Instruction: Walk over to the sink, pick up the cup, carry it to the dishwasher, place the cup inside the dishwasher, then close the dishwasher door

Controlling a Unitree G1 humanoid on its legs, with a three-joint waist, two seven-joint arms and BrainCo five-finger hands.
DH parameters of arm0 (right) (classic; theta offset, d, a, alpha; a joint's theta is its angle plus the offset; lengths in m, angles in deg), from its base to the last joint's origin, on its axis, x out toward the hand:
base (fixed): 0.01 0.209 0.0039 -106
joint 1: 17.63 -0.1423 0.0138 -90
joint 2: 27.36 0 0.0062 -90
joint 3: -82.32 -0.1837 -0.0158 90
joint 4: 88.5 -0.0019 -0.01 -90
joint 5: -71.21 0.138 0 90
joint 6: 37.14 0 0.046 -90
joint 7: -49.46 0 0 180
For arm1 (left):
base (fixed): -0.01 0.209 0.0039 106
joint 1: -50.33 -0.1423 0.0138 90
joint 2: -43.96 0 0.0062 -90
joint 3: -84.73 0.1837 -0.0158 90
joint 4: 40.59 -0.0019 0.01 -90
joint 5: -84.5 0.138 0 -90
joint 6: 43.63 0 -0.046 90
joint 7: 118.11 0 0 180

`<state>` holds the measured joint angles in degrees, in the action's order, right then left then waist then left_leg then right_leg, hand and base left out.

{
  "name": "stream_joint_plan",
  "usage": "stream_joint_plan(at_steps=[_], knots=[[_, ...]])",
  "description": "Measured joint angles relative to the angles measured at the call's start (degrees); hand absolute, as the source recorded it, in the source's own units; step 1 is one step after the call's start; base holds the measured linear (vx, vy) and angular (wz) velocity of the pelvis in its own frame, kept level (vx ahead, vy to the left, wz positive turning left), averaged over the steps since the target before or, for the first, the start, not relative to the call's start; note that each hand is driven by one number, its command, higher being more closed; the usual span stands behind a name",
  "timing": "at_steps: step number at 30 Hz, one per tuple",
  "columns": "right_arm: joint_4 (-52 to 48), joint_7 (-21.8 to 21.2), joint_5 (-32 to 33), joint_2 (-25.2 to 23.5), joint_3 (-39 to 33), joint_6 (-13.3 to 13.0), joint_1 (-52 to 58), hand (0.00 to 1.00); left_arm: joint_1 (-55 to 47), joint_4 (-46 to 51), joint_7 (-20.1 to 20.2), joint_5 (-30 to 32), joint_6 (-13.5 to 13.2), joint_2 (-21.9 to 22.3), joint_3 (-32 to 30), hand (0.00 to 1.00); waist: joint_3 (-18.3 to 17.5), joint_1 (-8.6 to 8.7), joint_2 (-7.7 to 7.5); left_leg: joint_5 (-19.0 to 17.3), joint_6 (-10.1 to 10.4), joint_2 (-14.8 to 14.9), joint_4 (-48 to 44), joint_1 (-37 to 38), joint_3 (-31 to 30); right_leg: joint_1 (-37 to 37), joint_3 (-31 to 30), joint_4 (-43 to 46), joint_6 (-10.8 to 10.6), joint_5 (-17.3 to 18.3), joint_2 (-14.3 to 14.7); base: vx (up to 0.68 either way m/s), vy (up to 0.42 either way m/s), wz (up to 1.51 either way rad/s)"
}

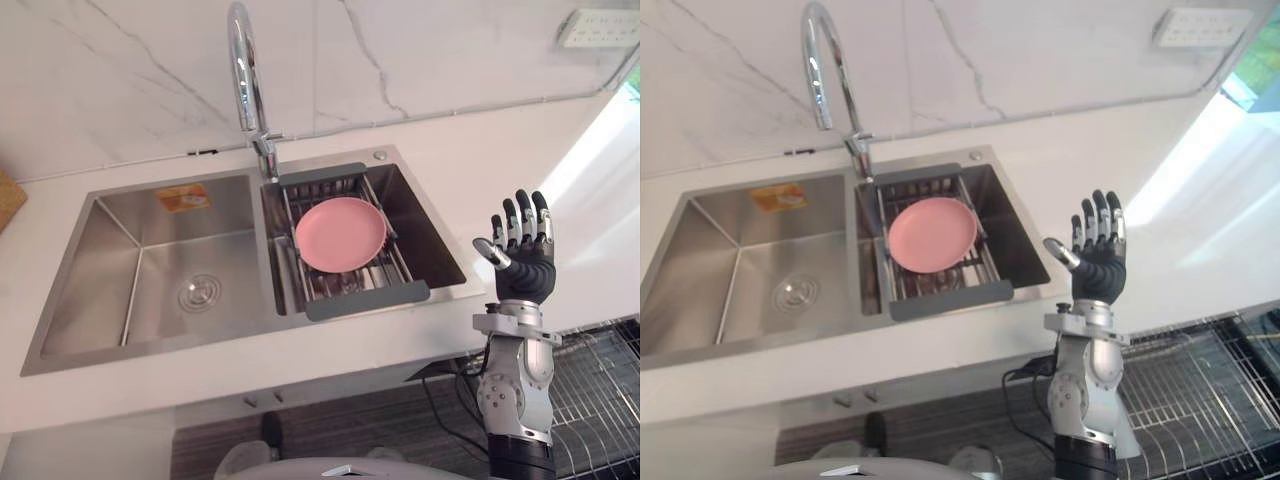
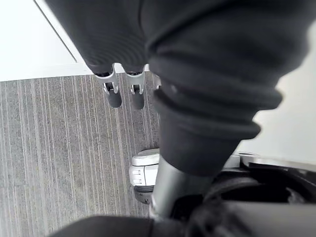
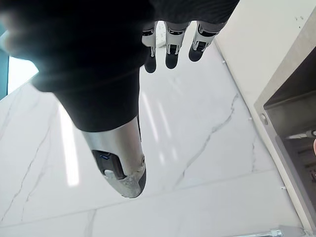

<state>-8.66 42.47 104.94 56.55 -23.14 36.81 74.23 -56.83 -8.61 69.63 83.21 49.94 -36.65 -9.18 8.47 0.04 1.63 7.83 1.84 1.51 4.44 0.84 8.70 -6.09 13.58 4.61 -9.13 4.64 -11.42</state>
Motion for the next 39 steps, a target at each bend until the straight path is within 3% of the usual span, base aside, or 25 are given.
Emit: stream_joint_plan(at_steps=[8, 11, 16, 23, 31, 39], knots=[[0.09, 6.35, -0.89, -0.25, 2.59, 0.23, -6.25, 0.0, -0.24, 0.09, -2.44, -10.03, 7.34, 0.46, -2.8, 0.0, -0.66, -2.06, -1.66, 0.25, 0.33, 0.93, 0.45, -0.02, 1.11, -0.06, 4.0, -0.76, 0.76, -1.02, -0.51, -0.03, 0.002, -0.07], [0.09, 8.9, -5.97, -0.04, 2.3, 2.86, -6.88, 0.0, -0.58, 0.08, -3.58, -13.21, 10.05, -0.26, -3.08, 0.0, -1.15, -2.12, -2.8, 0.44, 0.7, 1.78, 0.48, -0.05, 1.64, -0.07, 4.41, -1.47, 1.17, -1.74, -0.14, -0.01, -0.019, -0.11], [1.31, 6.65, -21.78, 2.84, 3.7, 9.59, -6.68, 0.0, -0.46, 0.07, -4.01, -13.17, 11.42, -0.37, -4.95, 0.0, -1.43, -1.84, -3.56, 0.24, 0.84, 1.88, 0.49, -0.01, 1.77, -1.19, 6.12, -3.29, 0.94, -2.46, 0.36, 0.0, -0.009, -0.01], [9.48, 1.98, -39.15, 8.92, 9.68, 13.6, -10.36, 0.0, 0.73, 0.68, -4.06, -13.09, 12.01, -1.36, -5.15, 0.0, -1.53, -3.07, -4.77, 0.06, 0.5, 1.11, 0.49, -0.79, -0.12, -2.48, 9.22, -3.96, 0.72, -2.66, -0.17, 0.02, -0.002, 0.17], [14.58, -2.91, -50.71, 16.15, 11.07, 13.14, -18.18, 0.0, 1.19, 1.68, -3.96, -13.05, 13.85, -1.88, -7.14, 0.0, -0.7, -3.38, -6.24, 0.29, 0.29, 0.04, 0.49, -0.81, -1.05, -3.77, 10.68, -4.39, -0.21, -3.21, -0.84, 0.04, 0.003, 0.09], [18.6, -6.82, -60.98, 20.52, 17.29, 6.96, -22.81, 0.0, 1.25, 2.28, -3.94, -13.03, 14.43, -1.92, -7.14, 0.0, -0.5, -3.37, -6.59, 0.14, 0.47, -0.05, 0.52, -0.73, -1.4, -3.85, 11.04, -4.41, 0.0, -3.02, -0.84, -0.01, -0.001, 0.01]])
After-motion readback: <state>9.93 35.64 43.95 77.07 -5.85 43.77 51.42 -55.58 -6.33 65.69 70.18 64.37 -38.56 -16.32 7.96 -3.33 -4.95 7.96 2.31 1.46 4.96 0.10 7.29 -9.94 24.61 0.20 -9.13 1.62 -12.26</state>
